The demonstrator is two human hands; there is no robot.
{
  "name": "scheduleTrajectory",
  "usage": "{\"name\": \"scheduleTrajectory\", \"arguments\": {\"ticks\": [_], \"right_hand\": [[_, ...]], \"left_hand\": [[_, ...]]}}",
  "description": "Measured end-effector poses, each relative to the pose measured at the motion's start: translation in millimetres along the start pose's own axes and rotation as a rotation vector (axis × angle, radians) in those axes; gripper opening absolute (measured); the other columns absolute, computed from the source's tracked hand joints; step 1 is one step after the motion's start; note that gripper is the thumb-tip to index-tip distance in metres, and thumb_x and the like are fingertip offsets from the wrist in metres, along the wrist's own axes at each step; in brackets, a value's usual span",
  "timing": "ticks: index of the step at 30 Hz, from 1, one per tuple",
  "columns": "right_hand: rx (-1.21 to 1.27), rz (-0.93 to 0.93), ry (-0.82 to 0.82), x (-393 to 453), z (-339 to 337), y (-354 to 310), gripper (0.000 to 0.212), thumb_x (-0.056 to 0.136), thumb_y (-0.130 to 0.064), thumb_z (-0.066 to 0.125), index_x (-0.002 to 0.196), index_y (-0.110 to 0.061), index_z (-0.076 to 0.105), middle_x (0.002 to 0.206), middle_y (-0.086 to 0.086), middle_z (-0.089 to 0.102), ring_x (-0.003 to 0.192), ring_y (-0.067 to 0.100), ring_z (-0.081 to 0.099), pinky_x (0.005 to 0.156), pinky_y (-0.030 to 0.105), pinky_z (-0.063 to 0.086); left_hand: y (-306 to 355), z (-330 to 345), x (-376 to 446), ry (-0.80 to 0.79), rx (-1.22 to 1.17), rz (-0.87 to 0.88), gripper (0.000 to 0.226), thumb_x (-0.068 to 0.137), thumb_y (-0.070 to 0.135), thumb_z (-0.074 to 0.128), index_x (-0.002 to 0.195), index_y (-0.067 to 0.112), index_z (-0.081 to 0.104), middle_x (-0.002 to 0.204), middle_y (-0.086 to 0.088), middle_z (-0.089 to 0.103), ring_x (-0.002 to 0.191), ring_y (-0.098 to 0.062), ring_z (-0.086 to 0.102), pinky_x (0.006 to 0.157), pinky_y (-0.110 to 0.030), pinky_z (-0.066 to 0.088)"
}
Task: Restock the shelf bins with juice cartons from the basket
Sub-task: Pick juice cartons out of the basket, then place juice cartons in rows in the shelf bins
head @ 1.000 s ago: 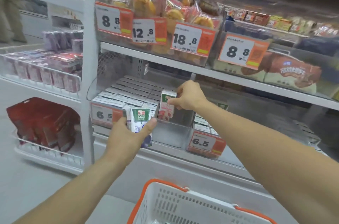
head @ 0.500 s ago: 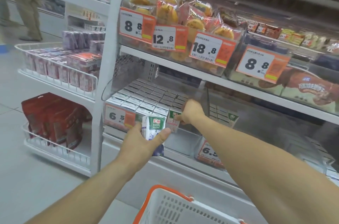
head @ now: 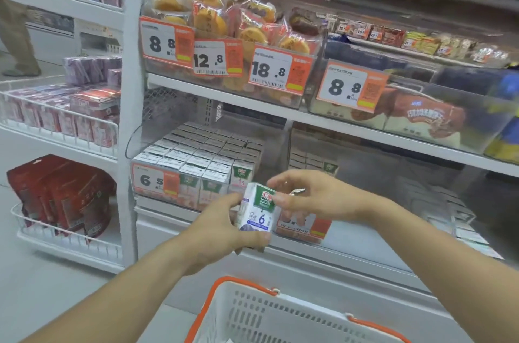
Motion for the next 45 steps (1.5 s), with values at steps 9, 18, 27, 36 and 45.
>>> {"name": "scheduleTrajectory", "arguments": {"ticks": [9,18,27,36,45], "right_hand": [[0.439,-0.086,0.283,-54.8,-43.2,75.6,0.027,0.086,-0.006,0.071,0.111,0.002,0.066,0.109,0.022,0.07,0.089,0.037,0.072,0.079,0.04,0.061],[0.555,-0.043,0.639,-105.4,-134.1,151.0,0.035,0.089,-0.011,0.064,0.121,0.001,0.062,0.113,0.021,0.071,0.1,0.034,0.071,0.081,0.035,0.061],[0.663,0.049,0.887,-234.9,-203.9,239.9,0.05,0.079,-0.017,0.073,0.124,0.0,0.06,0.118,0.02,0.068,0.11,0.039,0.067,0.09,0.04,0.058],[-0.034,0.417,1.042,-254.7,-249.5,313.9,0.044,0.078,-0.011,0.084,0.119,-0.012,0.069,0.096,0.008,0.068,0.087,0.021,0.064,0.073,0.028,0.054],[-0.273,0.718,0.779,-183.5,-238.1,374.7,0.052,0.085,-0.034,0.076,0.127,-0.007,0.062,0.127,0.011,0.064,0.112,0.028,0.063,0.091,0.027,0.05]], "left_hand": [[32.3,56.9,33.1,0.17,0.57,0.374,0.062,0.073,0.032,0.082,0.127,0.035,0.052,0.122,0.015,0.058,0.115,-0.005,0.052,0.101,-0.025,0.043],[29.2,118.9,76.7,0.289,0.8,0.714,0.057,0.074,0.033,0.08,0.124,0.02,0.056,0.123,0.003,0.053,0.118,-0.019,0.048,0.1,-0.031,0.037],[40.0,263.3,104.1,0.062,0.812,0.829,0.056,0.087,0.04,0.062,0.138,0.018,0.051,0.13,0.0,0.054,0.118,-0.021,0.05,0.101,-0.038,0.042],[59.2,344.9,135.8,0.089,0.936,0.846,0.058,0.077,0.038,0.081,0.127,0.019,0.058,0.135,0.0,0.055,0.129,-0.021,0.047,0.105,-0.034,0.035],[51.5,336.8,146.1,0.142,0.895,0.95,0.046,0.075,0.038,0.08,0.116,0.019,0.069,0.128,0.002,0.063,0.117,-0.018,0.059,0.09,-0.037,0.046]]}}
Point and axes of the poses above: each hand's wrist, its own x-axis towards the middle knuckle, its own z-axis out of the palm, y = z × x, the point moved 4 cm from there along x, towards the middle knuckle
